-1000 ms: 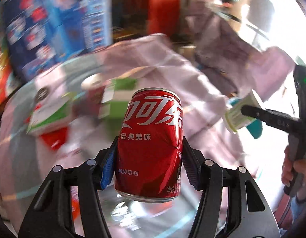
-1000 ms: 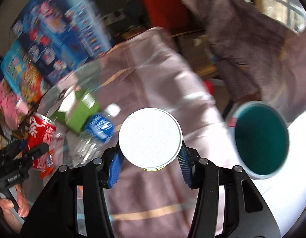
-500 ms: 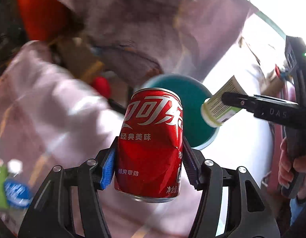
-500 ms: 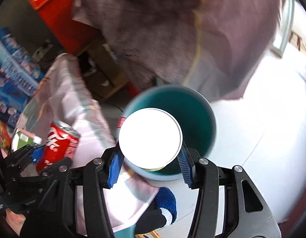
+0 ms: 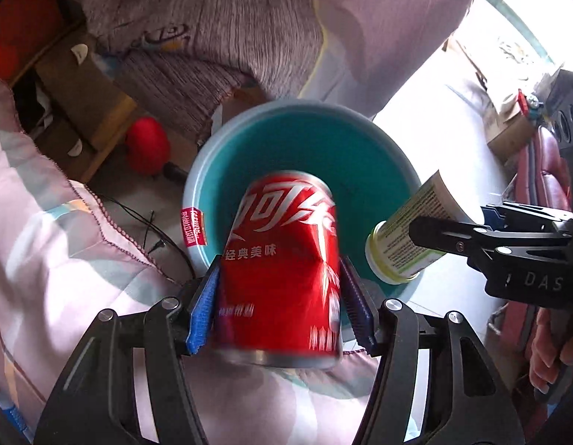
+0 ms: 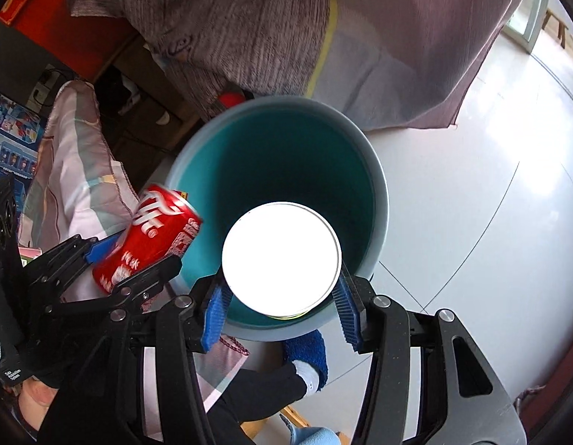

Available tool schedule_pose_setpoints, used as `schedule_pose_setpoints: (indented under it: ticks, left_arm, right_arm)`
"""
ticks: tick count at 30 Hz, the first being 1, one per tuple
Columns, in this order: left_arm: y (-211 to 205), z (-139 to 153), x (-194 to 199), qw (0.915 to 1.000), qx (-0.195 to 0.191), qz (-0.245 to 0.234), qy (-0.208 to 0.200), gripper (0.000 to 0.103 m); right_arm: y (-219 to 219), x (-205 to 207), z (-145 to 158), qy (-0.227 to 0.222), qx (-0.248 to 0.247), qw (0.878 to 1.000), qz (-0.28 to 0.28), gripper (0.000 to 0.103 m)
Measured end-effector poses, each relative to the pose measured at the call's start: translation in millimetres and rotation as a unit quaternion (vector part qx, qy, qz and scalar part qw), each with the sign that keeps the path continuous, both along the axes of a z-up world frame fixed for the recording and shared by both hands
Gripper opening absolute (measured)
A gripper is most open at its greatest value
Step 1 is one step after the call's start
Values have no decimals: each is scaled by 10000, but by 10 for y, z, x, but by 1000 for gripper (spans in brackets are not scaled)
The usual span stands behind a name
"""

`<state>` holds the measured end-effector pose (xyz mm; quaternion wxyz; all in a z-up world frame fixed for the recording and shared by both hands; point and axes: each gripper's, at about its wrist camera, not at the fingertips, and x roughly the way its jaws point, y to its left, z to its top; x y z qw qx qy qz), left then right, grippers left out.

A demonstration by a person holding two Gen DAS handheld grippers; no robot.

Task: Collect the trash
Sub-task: 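Carry the can and cup to the teal bin and release both, then return both tools from the bin to the table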

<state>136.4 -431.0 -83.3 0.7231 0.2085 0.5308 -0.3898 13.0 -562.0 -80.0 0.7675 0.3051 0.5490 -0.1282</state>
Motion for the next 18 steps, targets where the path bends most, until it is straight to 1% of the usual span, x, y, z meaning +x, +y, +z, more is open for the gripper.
schedule_pose_setpoints:
  ticks: [2, 4, 6, 8, 10, 12, 15, 18]
  left_arm:
    - [-12, -23, -6, 10000, 8, 0, 14, 64]
    - [-24, -32, -6, 10000, 16, -6, 24, 65]
    - [-11, -38, 0, 10000, 12, 4, 48, 66]
    - [9, -28, -7, 10000, 4, 19, 60, 67]
    - [57, -5, -23, 10000, -28, 44, 49, 69]
    - [103, 33, -36, 10000, -53, 79, 21, 73]
    - [208, 103, -64, 9997, -141, 183, 47, 74]
    - [355, 195, -106, 9993, -220, 307, 49, 75]
  right_arm:
    - [-9, -4, -46, 58, 76, 9999, -37, 49]
    - [-29, -22, -57, 50, 131, 9999, -80, 54]
    - [-42, -32, -39, 41, 87, 9999, -123, 57]
    - [-55, -48, -5, 20, 23, 9998, -179, 61]
    - [-59, -63, 43, 10, -116, 9997, -208, 74]
    - [-52, -82, 104, -12, -246, 9995, -219, 79]
    - [-18, -89, 166, 27, -411, 9990, -190, 84]
    - [43, -85, 231, 29, -504, 9987, -119, 84]
